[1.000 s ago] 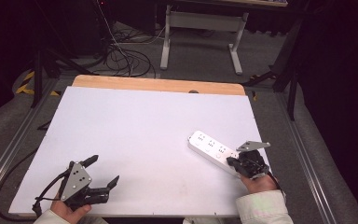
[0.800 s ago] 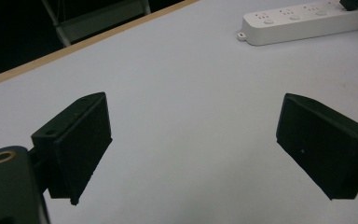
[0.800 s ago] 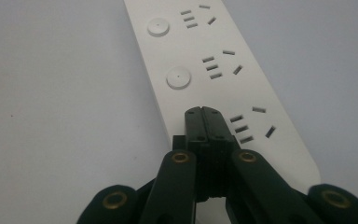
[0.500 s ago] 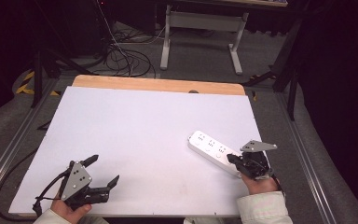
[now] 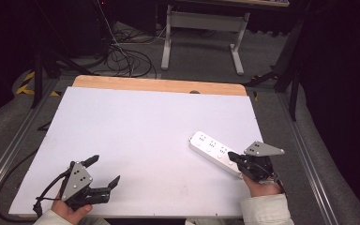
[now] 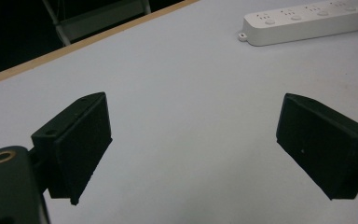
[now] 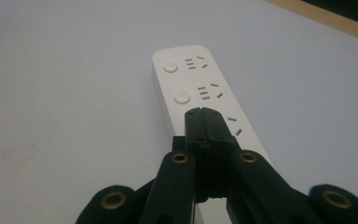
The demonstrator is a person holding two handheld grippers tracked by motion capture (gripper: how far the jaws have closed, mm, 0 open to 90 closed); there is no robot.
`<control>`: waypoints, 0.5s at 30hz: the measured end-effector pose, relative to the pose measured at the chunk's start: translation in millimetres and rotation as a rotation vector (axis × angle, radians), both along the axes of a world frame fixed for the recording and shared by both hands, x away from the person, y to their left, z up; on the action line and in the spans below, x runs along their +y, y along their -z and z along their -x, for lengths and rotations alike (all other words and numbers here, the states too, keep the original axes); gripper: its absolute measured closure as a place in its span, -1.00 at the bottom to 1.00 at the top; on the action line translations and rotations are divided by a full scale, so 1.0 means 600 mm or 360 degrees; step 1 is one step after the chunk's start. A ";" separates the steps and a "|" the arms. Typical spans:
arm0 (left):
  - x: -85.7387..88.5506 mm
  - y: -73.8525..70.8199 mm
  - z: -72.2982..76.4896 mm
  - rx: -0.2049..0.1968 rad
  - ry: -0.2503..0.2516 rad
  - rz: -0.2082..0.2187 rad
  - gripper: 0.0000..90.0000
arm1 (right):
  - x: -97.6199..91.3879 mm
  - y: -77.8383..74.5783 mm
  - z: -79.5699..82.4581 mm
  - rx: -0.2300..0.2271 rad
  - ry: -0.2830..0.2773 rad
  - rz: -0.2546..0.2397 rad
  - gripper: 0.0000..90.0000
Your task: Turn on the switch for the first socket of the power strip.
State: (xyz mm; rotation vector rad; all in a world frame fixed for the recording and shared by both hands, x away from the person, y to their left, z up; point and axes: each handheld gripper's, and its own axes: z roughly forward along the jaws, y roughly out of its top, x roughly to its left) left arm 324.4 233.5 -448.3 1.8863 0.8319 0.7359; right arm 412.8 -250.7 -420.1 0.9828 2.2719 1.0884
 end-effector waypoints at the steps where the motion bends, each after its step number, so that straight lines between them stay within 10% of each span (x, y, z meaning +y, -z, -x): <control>1: 0.000 0.000 0.000 0.0001 0.0000 0.0001 -0.76 | 0.000 0.000 0.000 0.0000 0.0000 0.0000 1.00; 15: 0.006 -0.003 -0.001 0.0021 -0.0003 0.0060 -0.76 | 0.005 -0.013 0.012 -0.0079 -0.0093 -0.0125 -0.17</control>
